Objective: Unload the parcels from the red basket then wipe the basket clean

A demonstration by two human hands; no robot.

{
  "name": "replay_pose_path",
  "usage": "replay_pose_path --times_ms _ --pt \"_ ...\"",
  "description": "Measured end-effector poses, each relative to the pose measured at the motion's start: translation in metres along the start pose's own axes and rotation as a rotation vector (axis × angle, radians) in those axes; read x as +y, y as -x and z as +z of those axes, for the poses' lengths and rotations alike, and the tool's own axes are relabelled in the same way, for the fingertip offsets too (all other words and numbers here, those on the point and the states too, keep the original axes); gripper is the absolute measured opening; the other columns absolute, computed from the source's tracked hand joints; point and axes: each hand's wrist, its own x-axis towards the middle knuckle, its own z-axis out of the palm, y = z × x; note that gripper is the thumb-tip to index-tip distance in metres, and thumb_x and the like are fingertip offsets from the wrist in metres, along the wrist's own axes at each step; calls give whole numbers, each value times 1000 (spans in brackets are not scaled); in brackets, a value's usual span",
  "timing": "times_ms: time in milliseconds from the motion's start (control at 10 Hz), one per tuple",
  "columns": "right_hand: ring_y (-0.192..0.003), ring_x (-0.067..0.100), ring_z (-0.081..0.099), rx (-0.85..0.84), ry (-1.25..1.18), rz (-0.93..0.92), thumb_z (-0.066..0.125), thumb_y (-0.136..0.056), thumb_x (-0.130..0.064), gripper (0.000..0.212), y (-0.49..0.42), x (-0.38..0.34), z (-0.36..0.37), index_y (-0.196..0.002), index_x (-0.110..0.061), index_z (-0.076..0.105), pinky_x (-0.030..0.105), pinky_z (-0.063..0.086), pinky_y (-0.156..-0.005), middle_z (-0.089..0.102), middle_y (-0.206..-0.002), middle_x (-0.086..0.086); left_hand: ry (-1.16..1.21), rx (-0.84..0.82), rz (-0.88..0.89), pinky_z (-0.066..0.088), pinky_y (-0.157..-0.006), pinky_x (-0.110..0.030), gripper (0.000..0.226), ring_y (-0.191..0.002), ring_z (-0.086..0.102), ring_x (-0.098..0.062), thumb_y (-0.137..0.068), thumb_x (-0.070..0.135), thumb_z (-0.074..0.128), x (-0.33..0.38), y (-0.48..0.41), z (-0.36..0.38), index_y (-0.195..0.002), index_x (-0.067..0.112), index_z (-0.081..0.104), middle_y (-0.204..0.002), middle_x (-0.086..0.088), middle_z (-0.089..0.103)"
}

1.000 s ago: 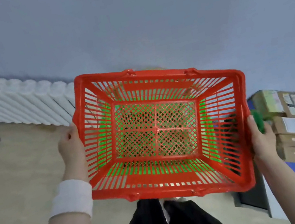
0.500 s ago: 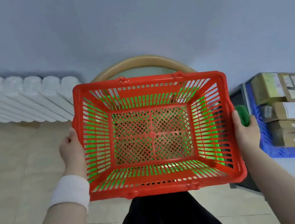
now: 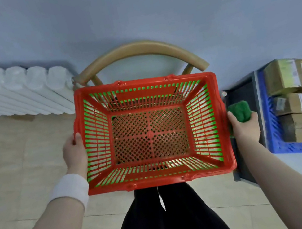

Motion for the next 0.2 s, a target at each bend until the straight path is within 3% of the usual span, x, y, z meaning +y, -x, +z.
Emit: replay_pose_path --times_ms 200 --pt "-103 28 56 72 -191 159 70 -76 -42 58 1 6 -18 -121 -12 48 40 46 -94 56 -111 9 38 32 -90 40 -101 -45 44 -121 50 -33 -96 37 33 8 5 -3 -129 10 48 -132 -14 53"
